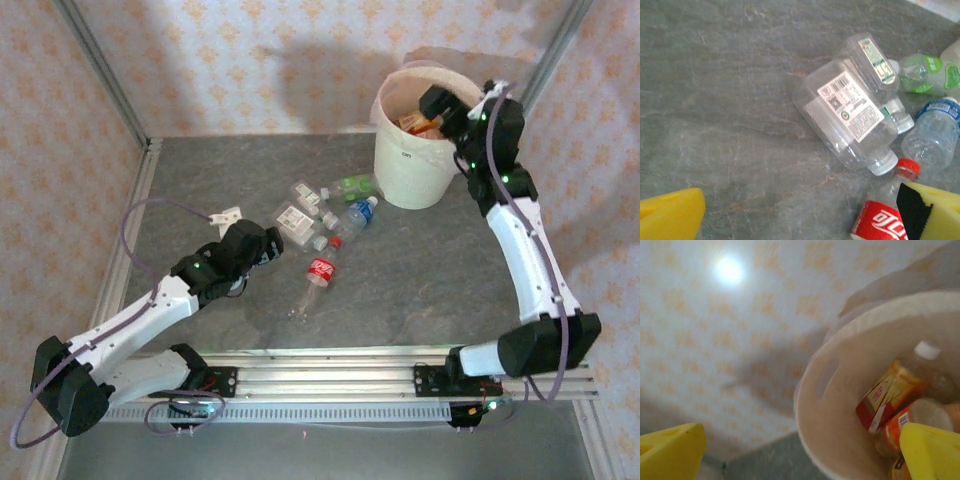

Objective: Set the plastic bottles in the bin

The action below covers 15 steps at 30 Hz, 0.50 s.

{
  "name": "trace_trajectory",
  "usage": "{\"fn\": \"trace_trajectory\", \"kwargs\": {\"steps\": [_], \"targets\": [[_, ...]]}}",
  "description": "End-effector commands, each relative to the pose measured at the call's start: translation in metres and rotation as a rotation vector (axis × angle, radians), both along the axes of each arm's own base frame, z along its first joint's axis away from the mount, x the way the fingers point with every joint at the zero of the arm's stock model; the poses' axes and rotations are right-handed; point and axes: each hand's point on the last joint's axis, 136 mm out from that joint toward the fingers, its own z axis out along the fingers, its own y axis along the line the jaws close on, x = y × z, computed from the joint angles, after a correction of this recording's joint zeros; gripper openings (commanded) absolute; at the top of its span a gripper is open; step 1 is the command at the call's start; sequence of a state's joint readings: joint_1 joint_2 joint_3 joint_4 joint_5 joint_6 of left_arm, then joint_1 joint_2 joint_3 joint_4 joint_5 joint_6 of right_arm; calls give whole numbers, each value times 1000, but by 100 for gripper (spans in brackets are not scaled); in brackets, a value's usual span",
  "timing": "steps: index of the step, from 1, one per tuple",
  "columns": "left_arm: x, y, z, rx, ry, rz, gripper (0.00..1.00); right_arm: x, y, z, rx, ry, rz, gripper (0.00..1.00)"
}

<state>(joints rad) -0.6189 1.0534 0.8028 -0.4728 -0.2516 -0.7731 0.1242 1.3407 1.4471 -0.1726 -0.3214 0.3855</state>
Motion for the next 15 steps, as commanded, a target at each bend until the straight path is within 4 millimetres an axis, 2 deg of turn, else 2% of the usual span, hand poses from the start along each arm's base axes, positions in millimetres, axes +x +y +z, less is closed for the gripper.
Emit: {"fn": "trace_trajectory", "kwargs": {"steps": [1,4,7,8,10,12,15], "targets": [[-13,-1,-14,-54,50,-11,100,-43,64,-23,-256,-78,364,99],[-21,5,-23,-46,86,10,100,-87,108,-69,-502,-80,611,99],[-31,34,-30,8,106,149,100,-130,143,-118,-705,-94,863,99],[-34,45,-31,27,110,208,100,-139,151,-133,-758,-83,915,99],[-41,61,-32,49,116,283,100,-141,163,-154,-820,-46,942,99],[-43,68,-30,57,107,312,100,-149,178,-174,-849,0,1021,99],[-44,74,-28,54,86,329,100,-179,200,-213,-1023,-13,1236,99]]}}
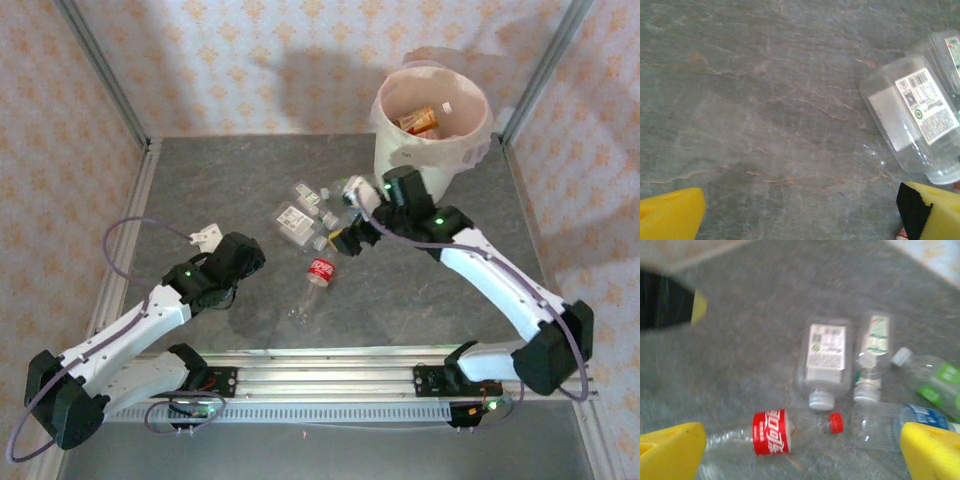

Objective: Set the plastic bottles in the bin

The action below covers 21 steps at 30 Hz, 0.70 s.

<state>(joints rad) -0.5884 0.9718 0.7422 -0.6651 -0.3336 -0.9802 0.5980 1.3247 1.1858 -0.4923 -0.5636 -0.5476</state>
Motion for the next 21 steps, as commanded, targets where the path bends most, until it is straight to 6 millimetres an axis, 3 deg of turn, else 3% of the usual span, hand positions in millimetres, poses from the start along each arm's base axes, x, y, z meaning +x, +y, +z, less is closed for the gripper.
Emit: {"fn": "trace_trajectory", "kwargs": {"steps": [1,5,8,11,18,21], "targets": [[-12,29,-1,60,-6,116,100,-38,16,-49,-258,-76,311,99],[-18,42,-2,47,-39,197,100,-64,43,-90,-386,-112,487,99],[-20,44,-6,13,-63,213,100,-84,50,-118,-513,-112,661,99],[-21,46,-8,4,-72,220,100,-86,58,-148,-666,-227,776,99],[-20,48,-9,29,-64,215,100,-76,83,-178,-754,-398,853,99],[-19,47,-12,30,-57,212,100,-77,84,-195,-801,-429,905,99]]}}
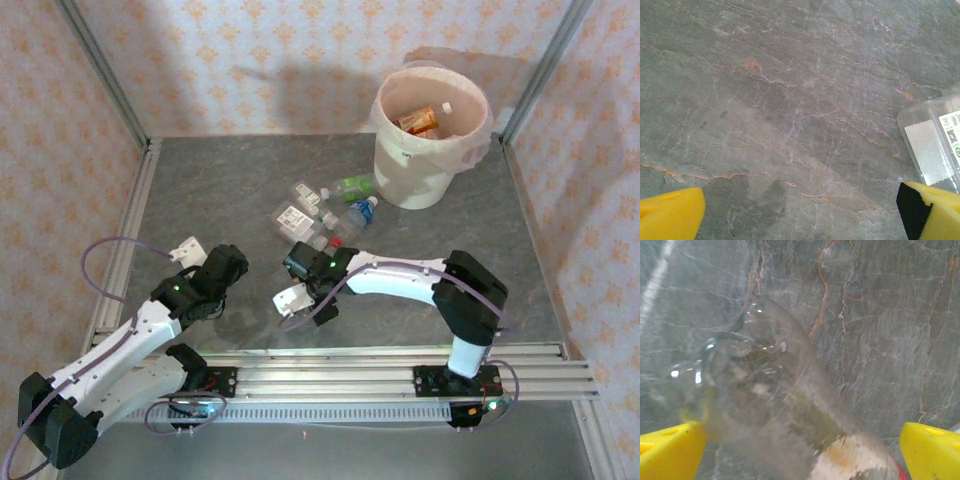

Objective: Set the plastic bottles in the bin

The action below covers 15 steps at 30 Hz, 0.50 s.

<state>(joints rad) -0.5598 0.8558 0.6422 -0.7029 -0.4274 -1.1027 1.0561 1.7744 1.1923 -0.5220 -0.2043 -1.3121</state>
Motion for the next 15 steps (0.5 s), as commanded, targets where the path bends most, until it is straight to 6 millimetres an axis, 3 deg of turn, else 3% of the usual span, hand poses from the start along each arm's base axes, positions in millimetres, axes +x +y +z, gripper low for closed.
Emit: {"fn": "trace_trajectory", "kwargs": {"steps": [1,8,15], "targets": [[0,10,-4,35,-1,44,100,8,0,-17,-57,-100,92,99],[4,6,-9,30,17,33,100,0,7,-36,-59,-51,133,97],[6,5,-9,29,18,30,100,-7,19,-43,-34,15,145,82]]}}
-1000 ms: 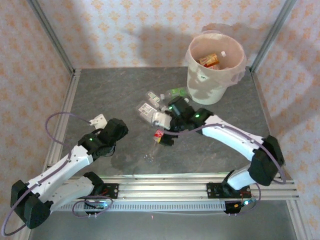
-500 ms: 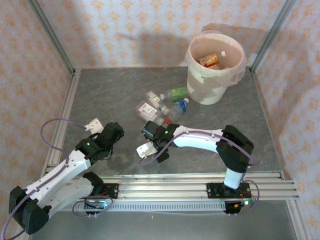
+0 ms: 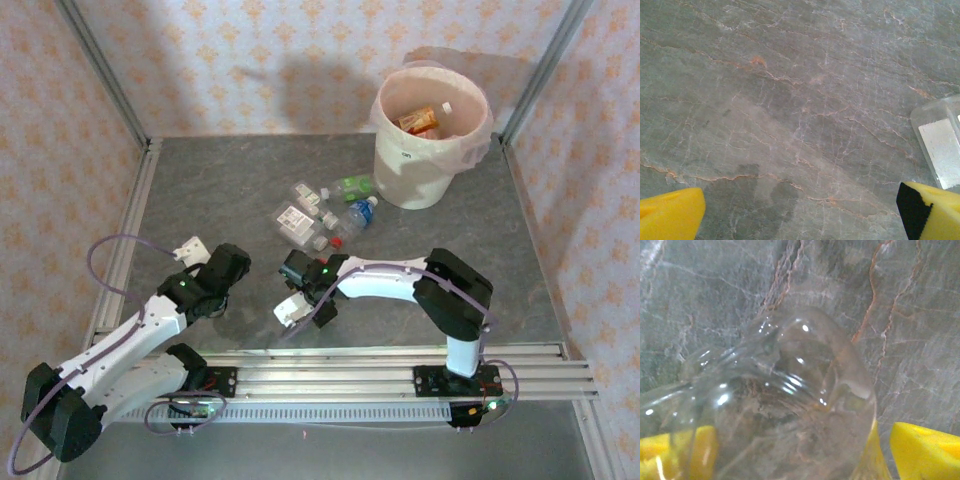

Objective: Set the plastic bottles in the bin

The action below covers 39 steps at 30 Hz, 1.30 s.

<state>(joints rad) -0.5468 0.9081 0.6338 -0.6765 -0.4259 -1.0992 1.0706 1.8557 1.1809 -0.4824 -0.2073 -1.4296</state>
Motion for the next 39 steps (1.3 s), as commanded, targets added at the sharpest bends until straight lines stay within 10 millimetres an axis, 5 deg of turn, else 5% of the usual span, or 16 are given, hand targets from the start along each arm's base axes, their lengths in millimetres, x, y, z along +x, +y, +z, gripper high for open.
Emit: {"fn": "trace_trajectory", "kwargs": {"steps": [1,9,22,27,35,39], "targets": [[2,4,1,11,-13,18,100,0,18,-11,28,21,19,79],[1,5,0,12,-7,23,100,12,24,-4,33,-33,21,64],[2,5,-1,5,-12,27,100,29,35,51,162,-151,-36,38],[5,2,-2,-4,-11,25,100,35,41,98,297,-164,-105,31],[12,-4,-2,-10,5,13,100,64,34,190,552,-203,-271,0],[13,-7,-2,-17,16,9,100,88,22,242,715,-210,-427,0]]}}
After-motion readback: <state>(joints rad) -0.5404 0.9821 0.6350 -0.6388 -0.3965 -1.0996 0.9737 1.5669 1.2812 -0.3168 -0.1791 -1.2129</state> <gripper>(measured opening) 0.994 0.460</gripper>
